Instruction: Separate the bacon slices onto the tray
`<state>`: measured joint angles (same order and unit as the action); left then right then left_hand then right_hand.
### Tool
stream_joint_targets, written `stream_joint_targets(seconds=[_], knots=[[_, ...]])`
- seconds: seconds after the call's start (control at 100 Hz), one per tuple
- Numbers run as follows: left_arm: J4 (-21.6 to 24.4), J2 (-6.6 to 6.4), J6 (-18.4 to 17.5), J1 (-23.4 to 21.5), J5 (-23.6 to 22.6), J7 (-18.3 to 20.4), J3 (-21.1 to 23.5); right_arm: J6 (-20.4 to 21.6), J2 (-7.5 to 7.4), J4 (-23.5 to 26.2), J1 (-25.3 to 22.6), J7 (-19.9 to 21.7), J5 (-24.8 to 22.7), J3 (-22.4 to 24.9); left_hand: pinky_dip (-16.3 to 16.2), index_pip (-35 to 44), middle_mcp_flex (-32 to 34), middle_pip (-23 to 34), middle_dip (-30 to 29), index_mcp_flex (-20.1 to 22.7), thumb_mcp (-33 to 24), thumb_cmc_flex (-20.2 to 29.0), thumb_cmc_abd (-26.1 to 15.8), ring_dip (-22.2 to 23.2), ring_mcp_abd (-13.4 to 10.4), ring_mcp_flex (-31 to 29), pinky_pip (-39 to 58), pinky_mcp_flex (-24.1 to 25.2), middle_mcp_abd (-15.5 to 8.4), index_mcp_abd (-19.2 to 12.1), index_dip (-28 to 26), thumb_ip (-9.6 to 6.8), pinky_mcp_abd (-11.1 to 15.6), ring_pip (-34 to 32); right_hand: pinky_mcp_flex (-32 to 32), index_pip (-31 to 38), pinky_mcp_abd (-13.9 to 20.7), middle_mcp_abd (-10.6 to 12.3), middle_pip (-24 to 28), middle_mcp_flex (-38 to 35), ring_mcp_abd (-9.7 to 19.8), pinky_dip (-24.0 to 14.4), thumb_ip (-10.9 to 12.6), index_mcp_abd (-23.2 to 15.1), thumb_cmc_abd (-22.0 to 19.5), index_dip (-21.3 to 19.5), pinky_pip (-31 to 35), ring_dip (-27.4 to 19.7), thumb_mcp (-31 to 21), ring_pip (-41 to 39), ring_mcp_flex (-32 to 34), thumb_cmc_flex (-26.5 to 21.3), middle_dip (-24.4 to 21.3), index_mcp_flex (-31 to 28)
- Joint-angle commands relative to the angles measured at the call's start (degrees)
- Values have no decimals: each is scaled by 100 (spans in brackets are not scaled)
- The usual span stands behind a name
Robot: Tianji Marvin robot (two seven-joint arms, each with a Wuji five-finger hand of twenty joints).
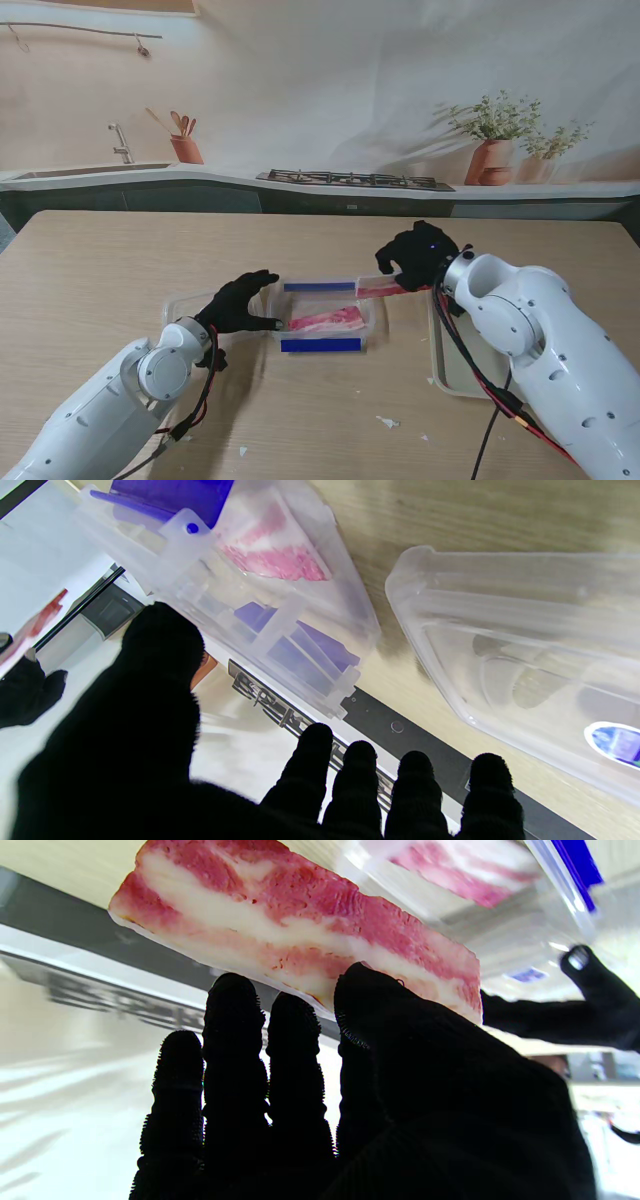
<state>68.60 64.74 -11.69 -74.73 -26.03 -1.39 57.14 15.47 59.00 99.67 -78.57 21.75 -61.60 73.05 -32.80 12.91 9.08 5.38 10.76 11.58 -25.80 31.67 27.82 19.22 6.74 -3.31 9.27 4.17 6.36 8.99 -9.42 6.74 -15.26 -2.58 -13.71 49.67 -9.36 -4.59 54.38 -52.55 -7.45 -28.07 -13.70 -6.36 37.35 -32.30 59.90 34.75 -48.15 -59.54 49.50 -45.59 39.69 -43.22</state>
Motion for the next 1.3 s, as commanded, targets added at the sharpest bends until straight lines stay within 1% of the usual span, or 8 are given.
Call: stream_joint_targets(seconds=[0.0,0.24,0.38,0.48,0.78,0.94,1.01,1.29], knots=[[55,11,28,-11,4,87,-13,1,-133,-12,-238,62,-86,216,-26,-71,2,56,-64,29,-34,-97,14,86,-126,154,-192,80,-150,30,-2,-189,-47,36,116,437,-154,64,28,26,24,-103,-79,-289,-247,-312,-14,79,-406,-74,62,-332,141,-290],[34,13,38,11,1,88,-41,141,-159,-12,-963,-159,-857,1052,-25,-70,-2,53,-66,22,-24,-94,8,85,-133,152,-193,82,-151,18,-3,-191,-48,36,120,417,-160,82,9,31,41,-103,-66,-319,-273,-355,-47,88,-375,-58,48,-337,184,-271],[13,14,39,35,-20,76,-65,95,-171,-105,-1181,-152,-995,1303,-26,-68,0,54,-63,21,-18,-102,-3,86,-136,152,-190,76,-147,24,-4,-191,-54,35,147,401,-169,78,-6,42,32,-100,-68,-310,-297,-364,-78,92,-349,-48,29,-347,204,-269],[13,14,73,42,-30,82,-79,155,-192,-160,-1226,20,-971,1392,-26,-64,1,54,-62,22,-19,-90,4,85,-133,153,-192,80,-150,24,-5,-193,-50,36,172,394,-170,101,-20,61,53,-93,-70,-338,-338,-381,-116,94,-315,-35,6,-341,221,-259],[22,2,143,57,-87,114,-136,-90,-201,-356,-1282,221,-806,1325,-28,-60,-2,52,-60,13,-4,-95,-19,87,-132,154,-189,74,-150,19,-8,-196,-52,35,182,374,-159,120,-40,93,69,-102,-61,-347,-390,-409,-139,101,-269,-18,-20,-345,255,-230],[20,-3,158,66,-92,139,-162,-191,-227,-379,-1246,620,-753,1222,-28,-57,-3,51,-59,14,5,-103,-20,86,-133,153,-191,78,-156,16,-9,-195,-50,36,217,364,-134,165,-50,128,94,-101,-65,-398,-445,-436,-172,98,-219,7,-63,-339,273,-195],[14,-4,155,69,-94,141,-166,-256,-234,-416,-1207,708,-762,1159,-28,-56,-1,52,-58,13,9,-106,-20,87,-132,153,-191,78,-161,13,-10,-195,-50,34,216,363,-132,169,-53,131,97,-102,-63,-399,-445,-443,-176,99,-209,10,-66,-341,274,-190],[-2,5,133,71,-78,112,-158,-508,-247,-779,-878,744,-729,759,-28,-55,-5,49,-57,10,14,-96,-18,86,-132,153,-191,77,-150,22,-10,-198,-47,36,208,339,-115,236,-61,181,143,-116,-51,-454,-497,-469,-188,86,-153,56,-108,-330,275,-149]])
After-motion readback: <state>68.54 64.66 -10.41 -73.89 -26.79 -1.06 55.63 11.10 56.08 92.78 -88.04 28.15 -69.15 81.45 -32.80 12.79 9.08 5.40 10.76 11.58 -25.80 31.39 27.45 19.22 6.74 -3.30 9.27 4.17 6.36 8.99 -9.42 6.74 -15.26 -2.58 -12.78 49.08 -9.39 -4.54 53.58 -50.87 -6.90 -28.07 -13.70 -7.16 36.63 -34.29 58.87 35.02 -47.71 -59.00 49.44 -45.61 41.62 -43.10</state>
